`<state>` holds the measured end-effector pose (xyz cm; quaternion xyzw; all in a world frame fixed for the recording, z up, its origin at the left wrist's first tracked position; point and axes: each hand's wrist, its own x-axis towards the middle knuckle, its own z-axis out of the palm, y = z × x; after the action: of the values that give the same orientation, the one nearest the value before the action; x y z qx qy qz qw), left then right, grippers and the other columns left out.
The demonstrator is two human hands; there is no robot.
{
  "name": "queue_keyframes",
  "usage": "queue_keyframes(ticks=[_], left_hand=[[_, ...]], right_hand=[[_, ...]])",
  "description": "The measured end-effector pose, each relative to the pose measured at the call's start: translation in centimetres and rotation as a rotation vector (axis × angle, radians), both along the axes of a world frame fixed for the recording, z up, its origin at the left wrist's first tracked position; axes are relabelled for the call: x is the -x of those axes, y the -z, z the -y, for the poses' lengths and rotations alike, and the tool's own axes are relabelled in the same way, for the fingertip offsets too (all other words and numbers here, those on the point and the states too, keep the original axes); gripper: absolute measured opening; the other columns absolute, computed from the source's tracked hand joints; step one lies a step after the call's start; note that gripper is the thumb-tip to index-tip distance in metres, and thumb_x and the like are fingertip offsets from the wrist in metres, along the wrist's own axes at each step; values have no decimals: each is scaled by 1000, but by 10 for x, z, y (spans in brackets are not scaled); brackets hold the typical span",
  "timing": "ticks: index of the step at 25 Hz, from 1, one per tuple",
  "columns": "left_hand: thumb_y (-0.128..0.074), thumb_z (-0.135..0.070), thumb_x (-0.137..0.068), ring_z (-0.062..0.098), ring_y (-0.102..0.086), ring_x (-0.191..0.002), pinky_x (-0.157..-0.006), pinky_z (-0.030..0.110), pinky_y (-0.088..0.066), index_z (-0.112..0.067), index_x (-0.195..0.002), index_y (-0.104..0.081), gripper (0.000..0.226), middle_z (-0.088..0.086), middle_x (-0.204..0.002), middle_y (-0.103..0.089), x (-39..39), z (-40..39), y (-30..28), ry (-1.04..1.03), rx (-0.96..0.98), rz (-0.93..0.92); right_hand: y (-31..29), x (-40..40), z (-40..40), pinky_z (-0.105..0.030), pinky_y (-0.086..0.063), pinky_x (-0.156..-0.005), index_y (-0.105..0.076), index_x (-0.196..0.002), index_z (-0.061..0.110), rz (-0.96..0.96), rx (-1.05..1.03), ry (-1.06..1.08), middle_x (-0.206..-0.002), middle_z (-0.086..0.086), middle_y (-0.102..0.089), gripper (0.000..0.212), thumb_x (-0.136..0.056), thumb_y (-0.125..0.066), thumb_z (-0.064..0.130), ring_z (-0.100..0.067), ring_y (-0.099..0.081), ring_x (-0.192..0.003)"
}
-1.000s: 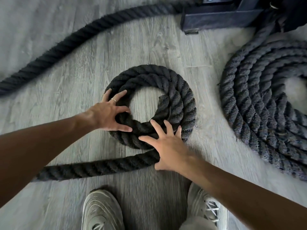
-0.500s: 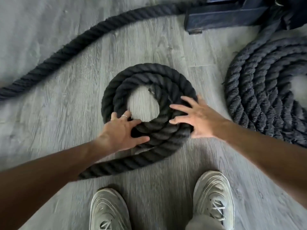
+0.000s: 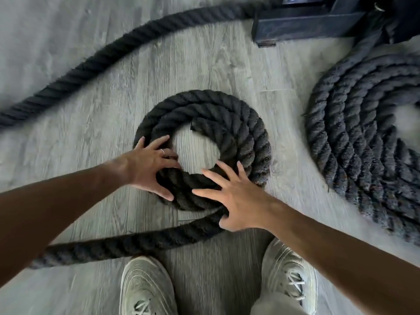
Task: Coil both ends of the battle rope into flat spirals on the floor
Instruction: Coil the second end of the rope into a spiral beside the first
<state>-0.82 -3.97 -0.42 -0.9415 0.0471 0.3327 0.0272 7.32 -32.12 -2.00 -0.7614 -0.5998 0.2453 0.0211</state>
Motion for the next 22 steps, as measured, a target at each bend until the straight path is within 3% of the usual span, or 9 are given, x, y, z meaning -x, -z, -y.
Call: queue_keyframes(ticks=[3, 6, 9, 11, 15, 18, 20, 22], left_hand=[[-29, -104, -59, 17, 2, -151, -115, 70, -7, -53, -146, -31, 101, -15, -155, -28, -3, -2, 2, 30, -2, -7], [-15, -103, -62, 14, -12, -146, -117, 68, -8, -53, -143, -34, 97, -11, -148, -36, 1, 1, 7, 4, -14, 45], [-2, -100, -63, 14, -22, -141, -116, 69, -11, -48, -138, -46, 102, -9, -140, -44, 8, 10, 13, -60, -11, 129], [-3, -100, -63, 16, -27, -138, -115, 70, -13, -45, -135, -51, 102, -7, -136, -47, 9, 26, 14, -171, 3, 142], [-5, -95, -71, 25, -36, -129, -99, 63, -37, -41, -140, -44, 95, -3, -135, -49, 11, 86, 17, -427, -53, 166], [5, -91, -73, 27, -36, -134, -96, 54, -41, -33, -154, -20, 104, -3, -147, -44, 10, 119, 22, -421, 60, 142], [-5, -88, -79, 25, -38, -135, -103, 44, -42, -30, -156, -21, 97, -1, -147, -46, 4, 113, 19, -362, 183, 169], [-16, -83, -85, 23, -40, -132, -104, 42, -42, -32, -148, -38, 83, -3, -140, -49, 0, 89, 13, -198, 210, 289]], right_hand=[[1, -10, -7, -70, 8, -116, -20, -157, 49, -31, 63, -34, -169, 4, 6, 104, -69, -75, 58, -30, 18, -152], [4, -10, -6, -72, 9, -115, -21, -157, 45, 16, 100, -88, -169, 2, 6, 115, -61, -79, 73, -30, 21, -152], [2, -21, -8, -73, 2, -116, -37, -150, 47, 4, 68, -90, -168, 5, -11, 103, -61, -83, 68, -28, 6, -153], [-4, -43, -11, -72, 1, -116, -43, -145, 49, 13, 77, -139, -166, 10, -18, 95, -60, -85, 64, -25, 1, -153], [-21, -113, -5, -68, 7, -115, -42, -142, 55, 173, 143, -287, -167, 22, -5, 92, -64, -90, 40, -15, 5, -155], [-29, -140, 5, -65, 8, -119, -47, -142, 52, 280, 149, -131, -169, 17, -3, 83, -81, -73, 1, -22, 3, -156], [-25, -123, 5, -66, 4, -120, -55, -139, 39, 329, 102, 57, -169, 5, -17, 62, -88, -65, 5, -29, -5, -156], [-16, -86, 1, -66, -4, -120, -60, -135, 29, 282, -46, 270, -164, -4, -29, 46, -91, -62, 18, -33, -15, -152]])
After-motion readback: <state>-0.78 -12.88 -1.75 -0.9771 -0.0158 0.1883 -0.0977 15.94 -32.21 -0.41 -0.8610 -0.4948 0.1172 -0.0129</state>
